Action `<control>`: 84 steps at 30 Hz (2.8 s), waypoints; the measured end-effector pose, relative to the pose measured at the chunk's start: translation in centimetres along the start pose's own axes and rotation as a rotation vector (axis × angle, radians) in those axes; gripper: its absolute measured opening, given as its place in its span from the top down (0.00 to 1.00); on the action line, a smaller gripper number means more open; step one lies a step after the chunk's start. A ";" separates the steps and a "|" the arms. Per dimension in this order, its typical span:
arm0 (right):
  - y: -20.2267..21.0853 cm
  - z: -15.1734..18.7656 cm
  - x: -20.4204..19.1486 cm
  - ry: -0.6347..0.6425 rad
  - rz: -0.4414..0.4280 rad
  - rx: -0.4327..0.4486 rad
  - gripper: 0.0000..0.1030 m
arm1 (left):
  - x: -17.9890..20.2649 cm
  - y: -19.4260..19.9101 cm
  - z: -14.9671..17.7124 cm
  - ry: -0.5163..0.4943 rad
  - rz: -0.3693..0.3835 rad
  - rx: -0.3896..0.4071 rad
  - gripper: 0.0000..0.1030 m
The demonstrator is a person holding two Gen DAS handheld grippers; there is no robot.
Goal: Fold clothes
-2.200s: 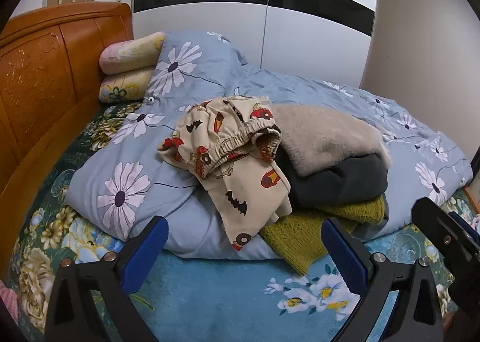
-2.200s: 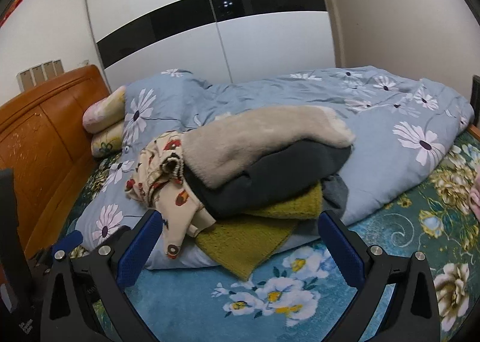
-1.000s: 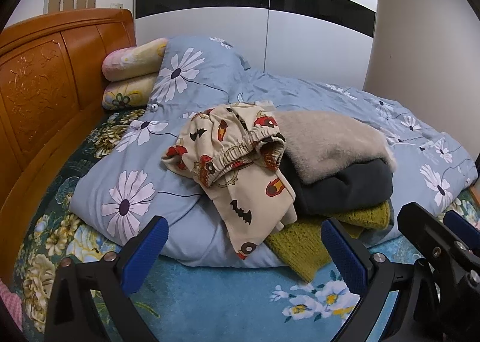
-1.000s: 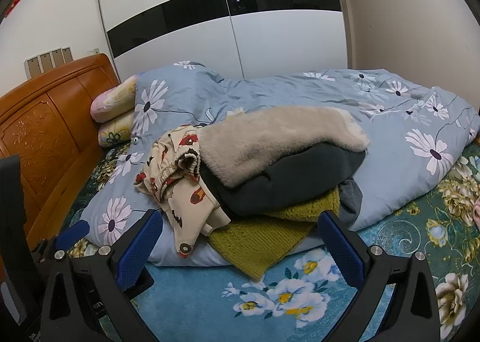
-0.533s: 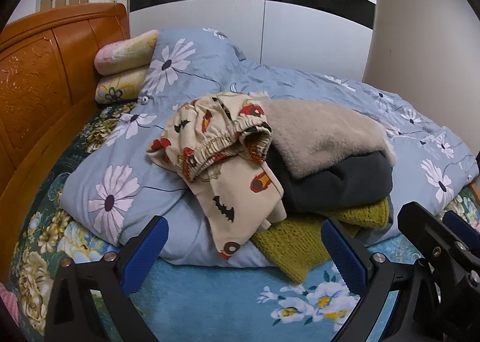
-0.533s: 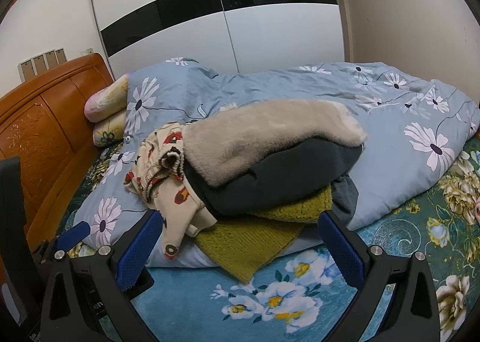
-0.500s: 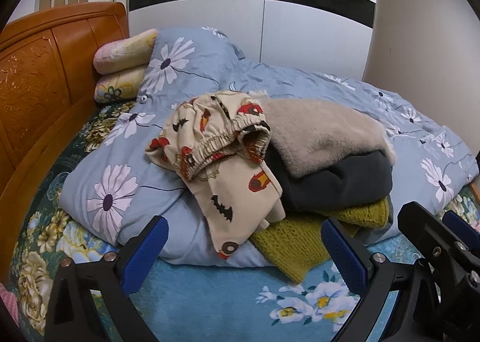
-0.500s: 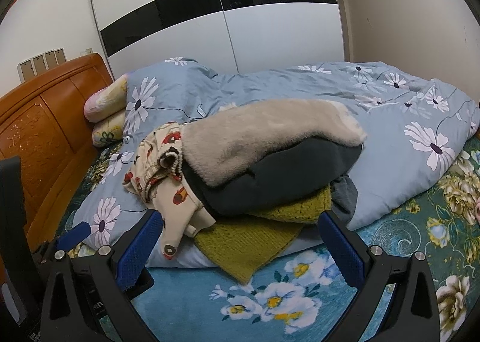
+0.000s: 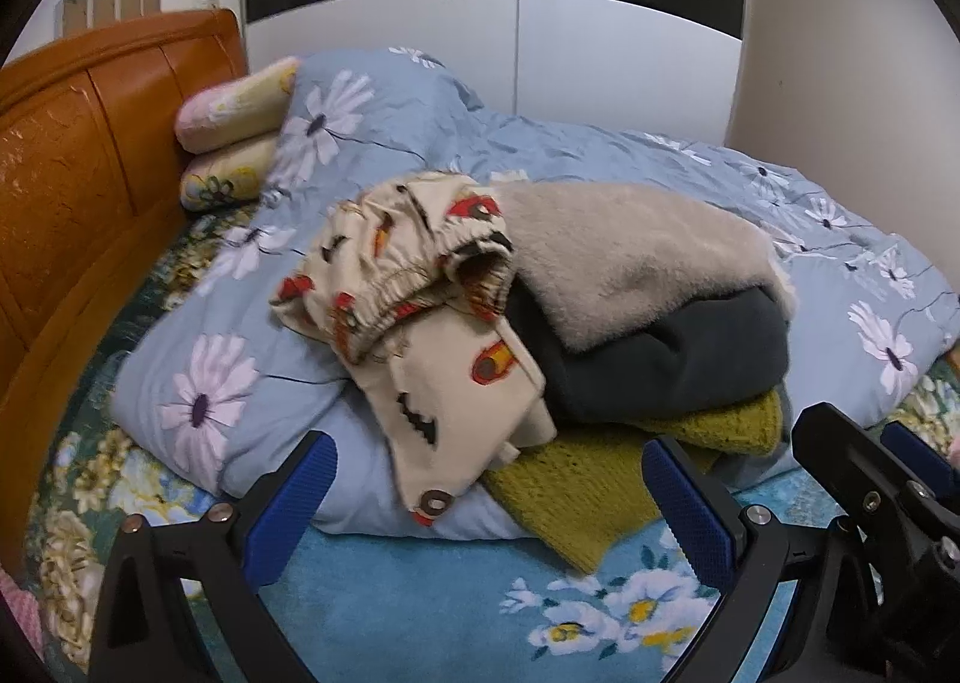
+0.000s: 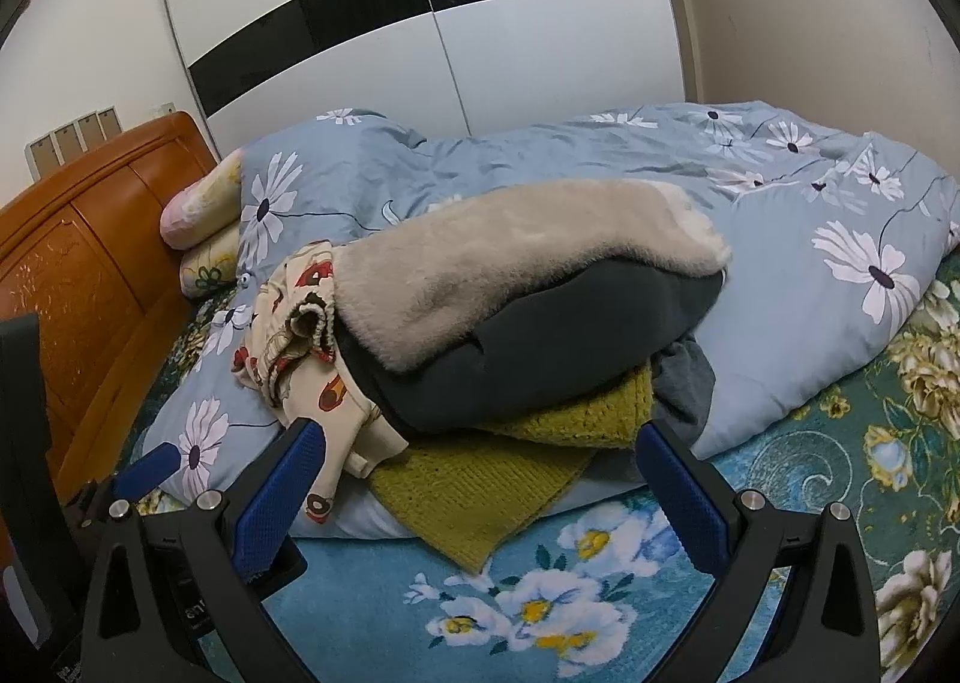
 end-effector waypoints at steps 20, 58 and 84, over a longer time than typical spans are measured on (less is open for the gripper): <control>0.9 5.0 14.8 -0.263 0.052 -0.064 0.00 | 16.7 -9.9 -9.6 -0.551 -0.142 0.037 0.00; 12.9 4.3 15.6 -0.214 0.165 0.050 0.00 | 7.4 25.9 -24.5 -0.215 0.116 0.553 0.91; 22.0 10.9 14.2 -0.165 0.235 0.091 0.00 | 7.8 9.9 2.2 -0.458 0.151 -0.011 0.91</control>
Point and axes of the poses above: each gripper's, at about its wrist camera, not at the fingertips, and y roughly against the way its jaws point, x to its right, z to its underside, the point moved 9 cm from there along -y, roughly the way its jaws point, and after that the axes turned 7 degrees about -x, right-handed, at the moved point
